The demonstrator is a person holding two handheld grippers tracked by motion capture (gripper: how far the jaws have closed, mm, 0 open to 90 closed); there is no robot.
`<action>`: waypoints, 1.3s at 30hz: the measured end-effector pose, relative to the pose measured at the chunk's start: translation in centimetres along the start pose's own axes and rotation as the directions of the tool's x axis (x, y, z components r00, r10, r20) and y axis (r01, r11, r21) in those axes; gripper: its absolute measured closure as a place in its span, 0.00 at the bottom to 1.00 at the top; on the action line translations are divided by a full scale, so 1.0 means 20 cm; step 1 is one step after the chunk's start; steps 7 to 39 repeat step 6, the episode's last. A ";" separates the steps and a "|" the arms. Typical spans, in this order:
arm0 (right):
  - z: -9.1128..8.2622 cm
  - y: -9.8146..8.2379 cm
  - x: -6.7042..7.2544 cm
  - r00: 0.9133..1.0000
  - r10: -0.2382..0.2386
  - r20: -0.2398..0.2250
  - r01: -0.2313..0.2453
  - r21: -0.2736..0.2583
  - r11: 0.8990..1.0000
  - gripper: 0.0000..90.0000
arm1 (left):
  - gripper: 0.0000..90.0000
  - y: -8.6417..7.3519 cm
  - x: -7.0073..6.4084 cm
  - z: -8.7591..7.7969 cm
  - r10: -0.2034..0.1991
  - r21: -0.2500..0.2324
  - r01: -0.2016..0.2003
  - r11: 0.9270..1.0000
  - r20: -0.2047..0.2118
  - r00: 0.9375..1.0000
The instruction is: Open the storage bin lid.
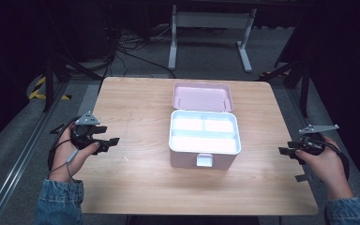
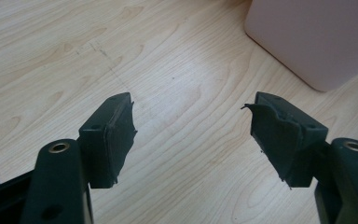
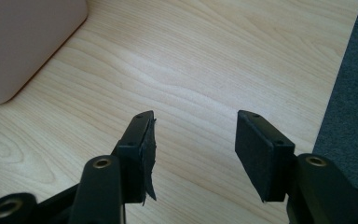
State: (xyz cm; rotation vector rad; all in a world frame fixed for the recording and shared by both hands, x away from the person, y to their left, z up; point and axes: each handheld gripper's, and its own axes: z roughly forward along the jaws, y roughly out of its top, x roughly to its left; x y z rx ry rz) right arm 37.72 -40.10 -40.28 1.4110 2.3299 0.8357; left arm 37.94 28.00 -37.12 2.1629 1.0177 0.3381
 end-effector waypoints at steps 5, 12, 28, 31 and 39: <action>0.04 -0.04 0.01 1.000 0.013 -0.016 -0.013 0.006 1.000 0.51 | 0.34 0.00 0.00 0.00 0.000 -0.012 0.000 1.000 0.001 1.000; 0.05 -0.04 0.02 1.000 0.019 -0.023 -0.019 0.004 1.000 0.50 | 0.33 0.00 0.00 0.00 -0.002 -0.013 0.002 1.000 0.001 1.000; 0.05 -0.04 0.02 1.000 0.019 -0.023 -0.019 0.004 1.000 0.50 | 0.33 0.00 0.00 0.00 -0.002 -0.013 0.002 1.000 0.001 1.000; 0.05 -0.04 0.02 1.000 0.019 -0.023 -0.019 0.004 1.000 0.50 | 0.33 0.00 0.00 0.00 -0.002 -0.013 0.002 1.000 0.001 1.000; 0.05 -0.04 0.02 1.000 0.019 -0.023 -0.019 0.004 1.000 0.50 | 0.33 0.00 0.00 0.00 -0.002 -0.013 0.002 1.000 0.001 1.000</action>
